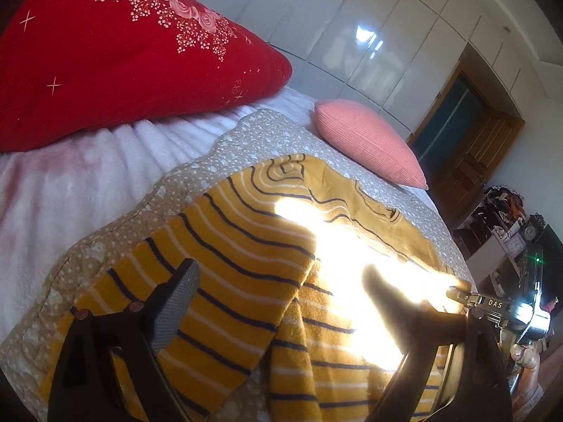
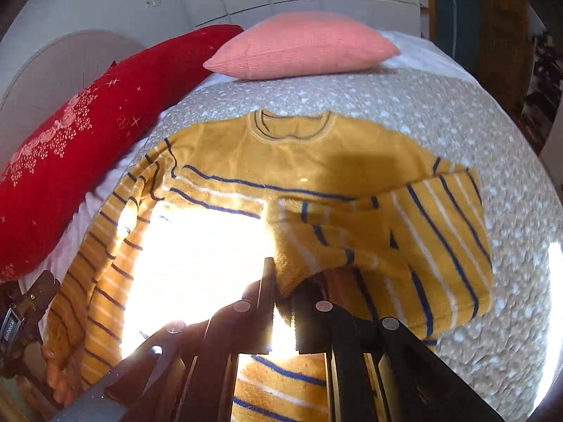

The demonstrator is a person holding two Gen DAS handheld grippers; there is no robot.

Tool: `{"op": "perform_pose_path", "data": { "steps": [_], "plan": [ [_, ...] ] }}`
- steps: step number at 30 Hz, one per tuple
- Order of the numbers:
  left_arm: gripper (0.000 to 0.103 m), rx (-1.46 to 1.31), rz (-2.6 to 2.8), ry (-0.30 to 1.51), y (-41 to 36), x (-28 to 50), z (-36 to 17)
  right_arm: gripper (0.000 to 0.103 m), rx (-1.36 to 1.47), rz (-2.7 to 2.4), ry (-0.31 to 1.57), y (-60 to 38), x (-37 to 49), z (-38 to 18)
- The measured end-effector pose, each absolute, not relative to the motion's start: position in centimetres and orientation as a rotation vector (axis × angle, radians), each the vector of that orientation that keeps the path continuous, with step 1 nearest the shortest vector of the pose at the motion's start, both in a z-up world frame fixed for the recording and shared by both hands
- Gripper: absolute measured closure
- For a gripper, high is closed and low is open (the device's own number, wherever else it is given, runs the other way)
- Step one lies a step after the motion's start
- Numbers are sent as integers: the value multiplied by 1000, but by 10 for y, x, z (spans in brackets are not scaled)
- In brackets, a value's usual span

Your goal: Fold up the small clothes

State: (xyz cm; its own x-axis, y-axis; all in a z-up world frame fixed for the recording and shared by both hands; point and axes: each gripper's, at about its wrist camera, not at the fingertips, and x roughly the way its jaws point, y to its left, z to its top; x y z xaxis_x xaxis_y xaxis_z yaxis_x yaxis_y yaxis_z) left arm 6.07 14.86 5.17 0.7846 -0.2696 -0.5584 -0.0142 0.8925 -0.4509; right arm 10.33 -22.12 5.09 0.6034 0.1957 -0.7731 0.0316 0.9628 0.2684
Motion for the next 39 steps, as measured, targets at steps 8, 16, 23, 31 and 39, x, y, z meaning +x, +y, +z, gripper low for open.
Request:
{"op": "perform_pose_path", "data": {
  "steps": [8, 16, 23, 31, 39],
  "plan": [
    [12, -366, -222, 712, 109, 60, 41, 55, 760, -260, 822, -415, 23, 23],
    [12, -274, -199, 790, 79, 70, 12, 47, 737, -279, 804, -447, -9, 12],
    [12, -335, -219, 814, 87, 72, 9, 31, 519, -128, 753, -379, 44, 49],
    [12, -419, -229, 765, 114, 68, 29, 31, 434, 26, 811, -283, 114, 48],
    [12, -534, -73, 708, 172, 70, 39, 31, 361, 388, 950, -183, 123, 46]
  ]
}}
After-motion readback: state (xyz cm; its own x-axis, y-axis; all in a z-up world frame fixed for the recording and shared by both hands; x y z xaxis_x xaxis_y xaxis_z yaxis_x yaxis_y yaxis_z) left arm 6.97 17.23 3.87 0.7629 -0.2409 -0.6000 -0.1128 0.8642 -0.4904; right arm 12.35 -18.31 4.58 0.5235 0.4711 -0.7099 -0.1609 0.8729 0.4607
